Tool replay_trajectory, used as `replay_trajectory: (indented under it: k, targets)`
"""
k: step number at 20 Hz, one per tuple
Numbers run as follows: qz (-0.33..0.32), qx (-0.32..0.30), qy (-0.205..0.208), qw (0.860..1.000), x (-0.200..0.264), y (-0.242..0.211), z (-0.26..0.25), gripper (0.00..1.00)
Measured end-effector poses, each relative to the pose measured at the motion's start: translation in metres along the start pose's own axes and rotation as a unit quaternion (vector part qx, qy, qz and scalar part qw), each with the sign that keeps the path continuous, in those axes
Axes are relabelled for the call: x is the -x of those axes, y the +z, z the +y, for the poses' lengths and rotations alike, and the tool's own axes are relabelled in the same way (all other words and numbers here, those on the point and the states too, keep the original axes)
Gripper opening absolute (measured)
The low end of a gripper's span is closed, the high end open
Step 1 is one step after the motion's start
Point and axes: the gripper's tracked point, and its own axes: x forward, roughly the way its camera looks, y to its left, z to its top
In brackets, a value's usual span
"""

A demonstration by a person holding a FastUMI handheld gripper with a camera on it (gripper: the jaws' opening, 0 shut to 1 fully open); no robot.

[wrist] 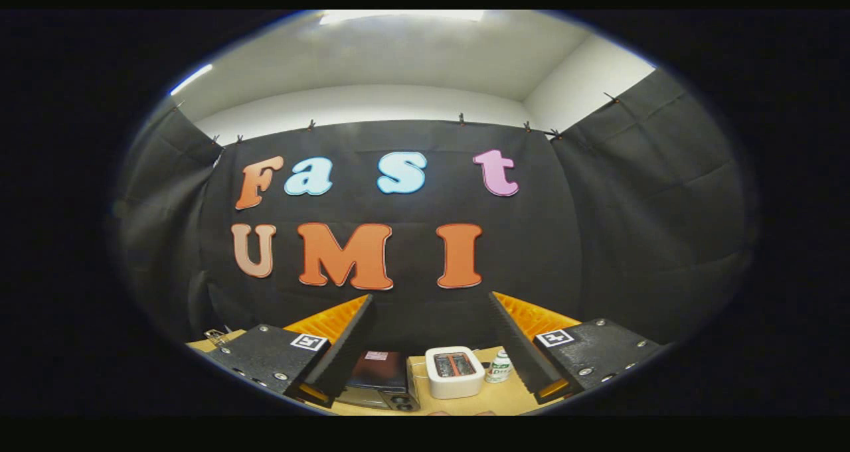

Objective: Open the toaster oven, put the food inside, and close the toaster oven door.

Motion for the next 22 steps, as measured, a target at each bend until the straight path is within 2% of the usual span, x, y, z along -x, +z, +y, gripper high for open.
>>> replay_trajectory:
  k: [6,9,15,20,22]
  targets:
    - [-0.011,-0.005,0.018,1.000,0.003,0.017,0.015,0.98]
    - [-0.003,-0.009,0.041,0.999,0.002,0.007,0.035,0.98]
    - [0.083,0.014,0.123,0.989,0.010,-0.072,0.106,0.98]
    - [0.170,0.004,0.178,0.969,0.017,-0.154,0.170,0.99]
    - [0.205,0.014,0.184,0.961,0.017,-0.187,0.185,0.99]
